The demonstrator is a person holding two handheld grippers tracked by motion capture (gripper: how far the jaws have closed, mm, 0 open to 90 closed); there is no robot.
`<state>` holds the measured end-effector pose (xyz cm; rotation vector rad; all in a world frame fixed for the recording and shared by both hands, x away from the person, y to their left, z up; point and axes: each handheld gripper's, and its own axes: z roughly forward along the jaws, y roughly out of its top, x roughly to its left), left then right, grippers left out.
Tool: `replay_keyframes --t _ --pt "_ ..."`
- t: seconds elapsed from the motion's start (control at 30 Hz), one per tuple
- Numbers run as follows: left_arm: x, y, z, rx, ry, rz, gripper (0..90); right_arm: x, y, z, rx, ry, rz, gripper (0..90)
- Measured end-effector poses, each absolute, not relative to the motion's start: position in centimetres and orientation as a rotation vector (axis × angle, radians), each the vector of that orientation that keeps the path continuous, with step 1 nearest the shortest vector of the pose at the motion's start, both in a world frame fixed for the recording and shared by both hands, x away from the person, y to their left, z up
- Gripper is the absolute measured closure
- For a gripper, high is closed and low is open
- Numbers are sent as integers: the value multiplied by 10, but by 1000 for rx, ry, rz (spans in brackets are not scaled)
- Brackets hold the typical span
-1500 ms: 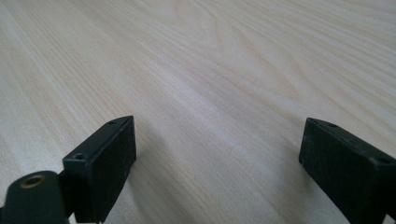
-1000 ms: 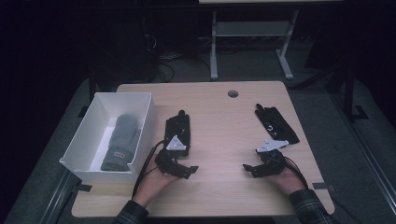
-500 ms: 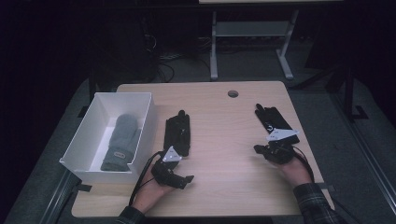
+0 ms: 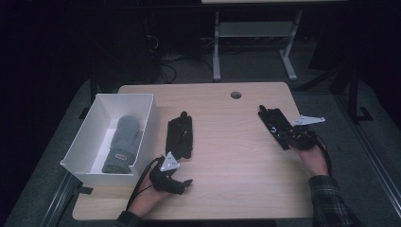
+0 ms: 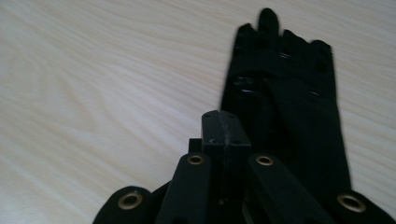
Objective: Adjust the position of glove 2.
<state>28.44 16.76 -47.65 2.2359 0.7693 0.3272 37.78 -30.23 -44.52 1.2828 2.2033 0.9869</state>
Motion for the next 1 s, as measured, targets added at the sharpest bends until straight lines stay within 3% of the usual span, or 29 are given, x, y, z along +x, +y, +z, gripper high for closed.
replay_keyframes --t 0.33,1.0 --pt "284 168 -476 2236 769 327 128 391 -316 -467 1373 2242 880 900" --pt "285 168 -477 2236 764 324 129 364 -268 -461 1177 2517 906 900"
